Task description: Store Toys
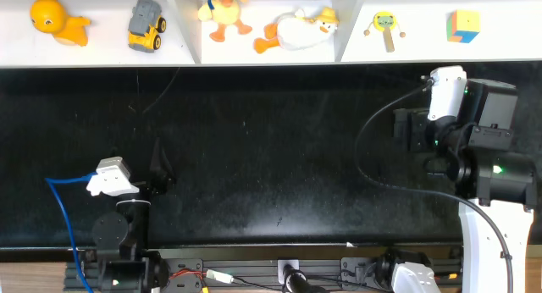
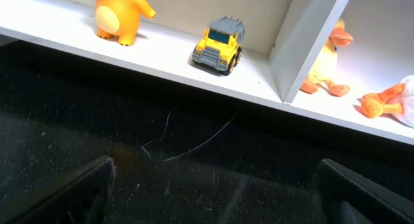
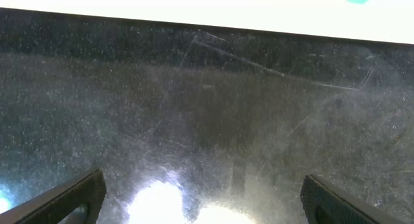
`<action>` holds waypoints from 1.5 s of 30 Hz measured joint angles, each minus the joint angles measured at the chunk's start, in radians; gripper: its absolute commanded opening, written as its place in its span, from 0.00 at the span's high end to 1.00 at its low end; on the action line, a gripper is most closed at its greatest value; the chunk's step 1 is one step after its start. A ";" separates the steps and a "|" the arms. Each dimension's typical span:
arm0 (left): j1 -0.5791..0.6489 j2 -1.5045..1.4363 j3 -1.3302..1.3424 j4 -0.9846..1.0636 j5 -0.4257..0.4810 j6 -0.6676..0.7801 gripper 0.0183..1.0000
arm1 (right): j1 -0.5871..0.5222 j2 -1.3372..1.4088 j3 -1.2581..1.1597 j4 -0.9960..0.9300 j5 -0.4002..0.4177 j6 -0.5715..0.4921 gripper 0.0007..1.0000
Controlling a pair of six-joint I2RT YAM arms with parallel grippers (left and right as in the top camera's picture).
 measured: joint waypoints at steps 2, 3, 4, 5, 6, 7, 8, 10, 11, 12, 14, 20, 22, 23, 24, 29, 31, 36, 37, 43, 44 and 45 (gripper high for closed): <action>0.000 0.000 0.000 0.000 0.000 0.000 0.00 | 0.000 -0.006 0.000 0.000 0.000 0.000 0.00; 0.000 0.000 0.000 0.000 0.000 0.000 0.00 | 0.000 -0.013 0.000 0.000 0.000 0.000 0.00; 0.000 0.000 0.000 0.000 0.000 0.000 0.00 | 0.002 -0.026 0.000 0.000 0.000 0.000 0.00; 0.000 0.000 0.000 0.000 0.000 0.000 0.00 | 0.005 -0.040 0.000 0.000 0.000 0.000 0.00; 0.000 0.000 0.000 0.000 0.000 0.000 0.00 | 0.009 -0.051 0.000 0.000 0.000 0.000 0.01; 0.000 0.000 0.000 0.000 0.000 0.000 0.00 | 0.017 -0.072 0.000 0.000 0.000 0.000 0.00; 0.000 0.000 0.000 0.000 0.000 0.000 0.00 | 0.026 -0.092 0.000 0.000 0.000 0.000 0.00; 0.000 0.000 0.000 0.000 0.000 0.000 0.00 | 0.055 -0.152 0.000 -0.001 0.000 0.000 0.00; 0.000 0.000 0.000 0.000 0.000 0.000 0.00 | 0.064 -0.172 0.000 0.000 0.000 0.000 0.00; 0.000 0.000 0.000 0.000 0.000 0.000 0.00 | 0.072 -0.192 0.000 0.000 0.000 0.000 0.00; 0.000 0.000 0.000 0.000 0.000 0.000 0.00 | 0.094 -0.239 -0.001 0.005 0.000 -0.001 0.00; 0.000 -0.001 0.000 0.000 0.000 0.000 0.00 | 0.167 -0.508 -0.246 0.327 -0.053 -0.006 0.01; 0.000 -0.001 0.000 0.000 0.000 0.000 0.00 | 0.198 -0.621 -0.394 0.439 -0.090 -0.004 0.01; 0.000 -0.001 0.000 0.000 0.000 0.000 0.00 | 0.209 -0.662 -0.449 0.485 -0.106 -0.004 0.00; 0.000 -0.001 0.000 0.000 0.000 0.000 0.00 | 0.220 -0.700 -0.499 0.526 -0.114 -0.003 0.00; 0.000 -0.001 0.000 0.000 0.000 0.000 0.00 | 0.266 -0.886 -0.750 0.683 -0.147 0.009 0.01; 0.000 -0.001 0.000 0.000 0.000 0.000 0.00 | 0.275 -0.948 -0.845 0.729 -0.129 0.073 0.00; 0.000 -0.001 0.000 0.000 0.000 0.000 0.00 | 0.277 -1.034 -0.963 0.763 -0.019 0.275 0.01; 0.000 -0.001 0.000 0.000 0.000 0.000 0.00 | 0.277 -1.053 -0.986 0.771 0.002 0.316 0.00; 0.000 -0.001 0.000 0.000 0.000 0.000 0.00 | 0.283 -1.072 -1.107 0.875 0.074 0.452 0.01; 0.000 -0.001 0.000 0.000 0.000 0.000 0.00 | 0.282 -1.071 -1.112 0.882 0.080 0.454 0.01; 0.000 -0.001 0.000 0.000 0.000 0.000 0.00 | 0.283 -1.071 -1.112 0.886 0.085 0.454 0.00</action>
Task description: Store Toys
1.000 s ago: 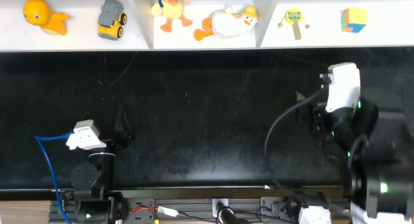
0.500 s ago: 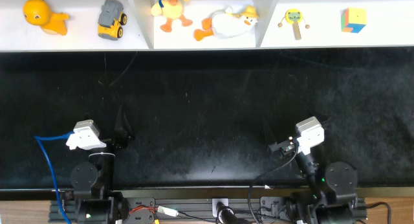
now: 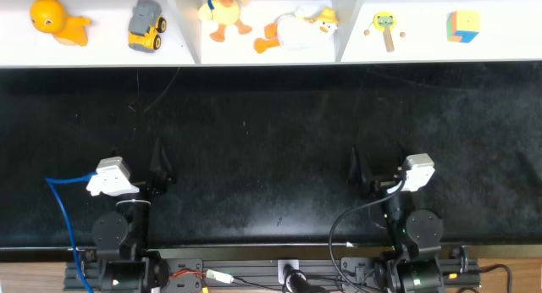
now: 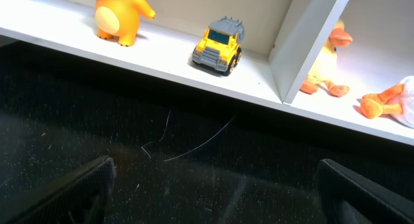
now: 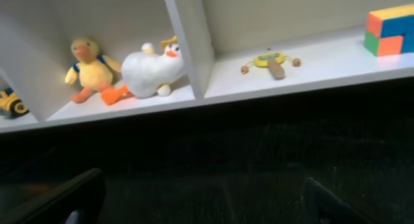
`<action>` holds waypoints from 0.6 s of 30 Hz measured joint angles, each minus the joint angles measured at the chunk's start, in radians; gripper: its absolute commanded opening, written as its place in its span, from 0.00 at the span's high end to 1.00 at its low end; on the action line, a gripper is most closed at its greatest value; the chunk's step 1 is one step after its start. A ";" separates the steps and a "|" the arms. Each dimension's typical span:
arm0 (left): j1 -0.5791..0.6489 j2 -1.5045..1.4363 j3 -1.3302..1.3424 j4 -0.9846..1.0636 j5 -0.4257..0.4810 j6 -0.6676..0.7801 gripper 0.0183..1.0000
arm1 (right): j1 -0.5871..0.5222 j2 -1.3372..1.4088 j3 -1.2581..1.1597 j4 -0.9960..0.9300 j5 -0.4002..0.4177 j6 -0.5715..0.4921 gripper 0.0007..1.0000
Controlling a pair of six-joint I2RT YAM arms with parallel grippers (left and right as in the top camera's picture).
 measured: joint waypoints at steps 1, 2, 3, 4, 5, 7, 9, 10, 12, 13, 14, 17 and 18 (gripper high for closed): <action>0.000 0.000 0.000 0.000 0.000 0.000 0.00 | 0.000 0.000 0.000 0.009 0.004 -0.003 0.00; 0.000 0.000 0.000 0.000 0.000 0.000 0.00 | 0.000 0.000 0.000 0.014 0.006 -0.008 0.01; 0.000 0.000 0.000 0.000 0.000 0.000 0.00 | 0.000 -0.001 0.000 0.013 0.007 -0.017 0.00; 0.000 0.000 0.000 0.000 0.000 0.000 0.00 | 0.000 -0.001 0.000 0.012 0.007 -0.028 0.00; 0.000 0.000 0.000 0.000 0.000 0.000 0.00 | 0.000 -0.001 0.000 0.012 0.008 -0.040 0.01; 0.000 0.000 0.000 0.000 0.000 0.000 0.00 | 0.000 -0.001 0.000 0.012 0.008 -0.064 0.00; 0.000 0.000 0.000 0.000 0.000 0.000 0.00 | 0.000 -0.001 0.000 0.012 0.008 -0.079 0.01; 0.000 0.000 0.000 0.000 0.000 0.000 0.00 | 0.000 -0.001 0.000 0.013 0.007 -0.084 0.00; 0.000 0.000 0.000 0.000 0.000 0.000 0.00 | 0.000 -0.001 0.000 0.019 0.008 -0.092 0.00; 0.000 0.000 0.000 0.000 0.000 0.000 0.00 | 0.000 -0.001 -0.002 0.032 0.008 -0.095 0.00; 0.000 0.000 0.000 0.000 0.000 0.000 0.00 | 0.000 -0.001 -0.004 0.045 0.007 -0.095 0.00; 0.000 0.000 0.000 0.000 0.000 0.000 0.00 | 0.000 -0.001 -0.015 0.077 0.008 -0.100 0.00; 0.000 0.000 0.000 0.000 0.000 0.000 0.00 | 0.000 -0.001 -0.018 0.078 0.008 -0.101 0.00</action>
